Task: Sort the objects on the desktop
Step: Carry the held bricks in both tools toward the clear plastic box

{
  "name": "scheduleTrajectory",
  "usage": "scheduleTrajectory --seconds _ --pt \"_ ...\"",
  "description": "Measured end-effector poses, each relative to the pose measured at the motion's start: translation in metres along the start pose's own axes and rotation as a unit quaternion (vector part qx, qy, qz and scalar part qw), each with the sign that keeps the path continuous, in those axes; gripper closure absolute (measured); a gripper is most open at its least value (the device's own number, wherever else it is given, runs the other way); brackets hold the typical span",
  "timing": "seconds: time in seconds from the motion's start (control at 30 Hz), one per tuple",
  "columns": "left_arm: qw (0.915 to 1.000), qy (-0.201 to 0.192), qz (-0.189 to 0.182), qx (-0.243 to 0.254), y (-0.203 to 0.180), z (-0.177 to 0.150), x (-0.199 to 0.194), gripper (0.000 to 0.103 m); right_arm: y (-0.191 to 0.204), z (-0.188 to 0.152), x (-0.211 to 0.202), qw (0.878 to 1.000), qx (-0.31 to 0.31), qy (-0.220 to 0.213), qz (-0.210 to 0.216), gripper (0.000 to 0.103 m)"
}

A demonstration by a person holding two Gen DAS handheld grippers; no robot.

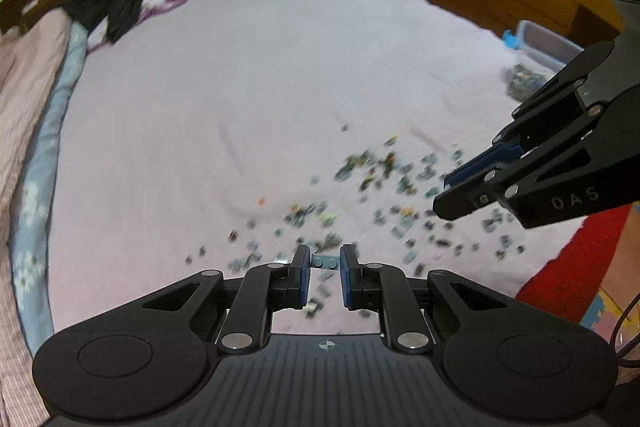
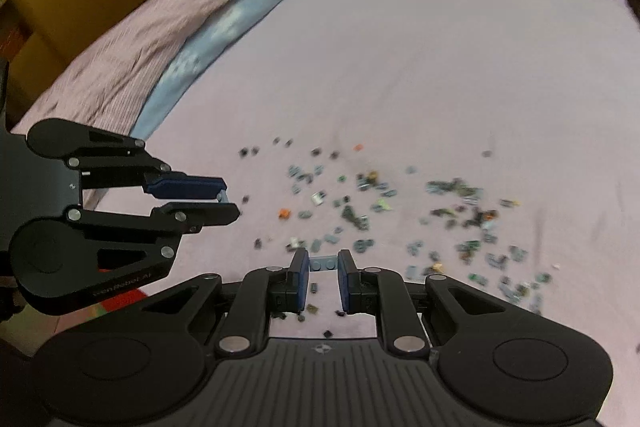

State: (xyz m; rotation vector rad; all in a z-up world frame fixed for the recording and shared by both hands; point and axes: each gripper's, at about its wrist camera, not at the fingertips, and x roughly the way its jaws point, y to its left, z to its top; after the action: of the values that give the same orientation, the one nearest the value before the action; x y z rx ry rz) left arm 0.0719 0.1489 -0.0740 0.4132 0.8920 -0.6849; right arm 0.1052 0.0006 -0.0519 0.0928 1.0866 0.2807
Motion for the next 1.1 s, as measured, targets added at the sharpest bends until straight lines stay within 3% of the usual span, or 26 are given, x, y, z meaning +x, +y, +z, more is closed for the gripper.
scheduleTrajectory --seconds 0.27,0.57,0.87,1.03,1.1 --pt "0.9968 -0.022 -0.001 0.076 -0.057 0.037 -0.010 0.086 -0.035 -0.033 -0.063 0.994 0.051 -0.087 -0.042 0.086" --pt "0.9949 -0.024 0.009 0.098 -0.131 0.064 -0.010 0.086 -0.089 -0.090 -0.126 0.987 0.076 -0.130 -0.065 0.086" --pt "0.9962 -0.020 0.044 0.072 -0.219 0.081 -0.007 0.086 -0.161 -0.162 -0.188 0.986 0.067 -0.142 -0.061 0.086" --pt "0.9972 -0.017 0.062 0.039 -0.250 0.089 -0.011 0.086 -0.195 -0.185 -0.212 0.987 0.057 -0.144 -0.050 0.086" --pt "0.9966 -0.014 0.065 0.047 -0.259 0.093 -0.015 0.086 -0.205 -0.192 -0.220 0.987 0.060 -0.145 -0.046 0.086"
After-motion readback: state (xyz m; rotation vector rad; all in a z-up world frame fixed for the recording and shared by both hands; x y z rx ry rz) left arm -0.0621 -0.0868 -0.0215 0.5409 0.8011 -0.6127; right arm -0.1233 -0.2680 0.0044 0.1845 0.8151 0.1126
